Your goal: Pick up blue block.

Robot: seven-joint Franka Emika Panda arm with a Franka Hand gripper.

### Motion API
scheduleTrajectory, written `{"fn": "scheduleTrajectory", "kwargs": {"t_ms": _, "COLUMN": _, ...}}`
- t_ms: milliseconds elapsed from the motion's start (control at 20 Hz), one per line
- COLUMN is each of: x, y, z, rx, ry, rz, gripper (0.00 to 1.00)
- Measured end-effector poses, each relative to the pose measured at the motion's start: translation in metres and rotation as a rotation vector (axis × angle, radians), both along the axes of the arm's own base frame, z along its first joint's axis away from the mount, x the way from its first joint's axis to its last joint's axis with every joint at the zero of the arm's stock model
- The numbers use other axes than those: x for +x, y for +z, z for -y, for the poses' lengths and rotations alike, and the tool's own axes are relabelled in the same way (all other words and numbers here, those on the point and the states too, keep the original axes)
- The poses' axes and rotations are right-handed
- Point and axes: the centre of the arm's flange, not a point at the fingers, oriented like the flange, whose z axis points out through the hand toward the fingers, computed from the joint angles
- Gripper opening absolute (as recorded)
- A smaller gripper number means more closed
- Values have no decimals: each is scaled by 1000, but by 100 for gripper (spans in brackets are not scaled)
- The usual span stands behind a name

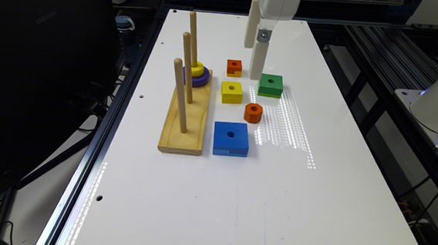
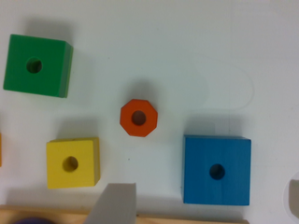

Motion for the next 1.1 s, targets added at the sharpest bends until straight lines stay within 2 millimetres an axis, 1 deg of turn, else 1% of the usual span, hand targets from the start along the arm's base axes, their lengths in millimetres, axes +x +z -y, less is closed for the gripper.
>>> {"fn": "scheduleTrajectory", "kwargs": {"t_ms": 200, "x": -1, "y": 0, "z": -7, "rx": 0, "ry": 1, "rz": 0, "gripper": 100}}
{"fn": "scheduleTrajectory", "kwargs": {"t_ms": 850, "x": -5, "y": -4, "z": -12, "rx": -3, "ry": 0, "rz": -16, "gripper": 100}}
{"fn": "scheduleTrajectory", "kwargs": {"t_ms": 900, "x": -6, "y": -8, "z": -12, "rx": -3, "ry": 0, "rz": -22, "gripper": 100}}
{"fn": "scheduleTrajectory", "kwargs": {"t_ms": 1050, "x": -8, "y": -34, "z": -11, "rx": 0, "ry": 2, "rz": -29, "gripper": 100}}
{"fn": "scheduleTrajectory", "kwargs": {"t_ms": 1100, "x": -7, "y": -39, "z": -11, "rx": -1, "ry": 1, "rz": -30, "gripper": 100}}
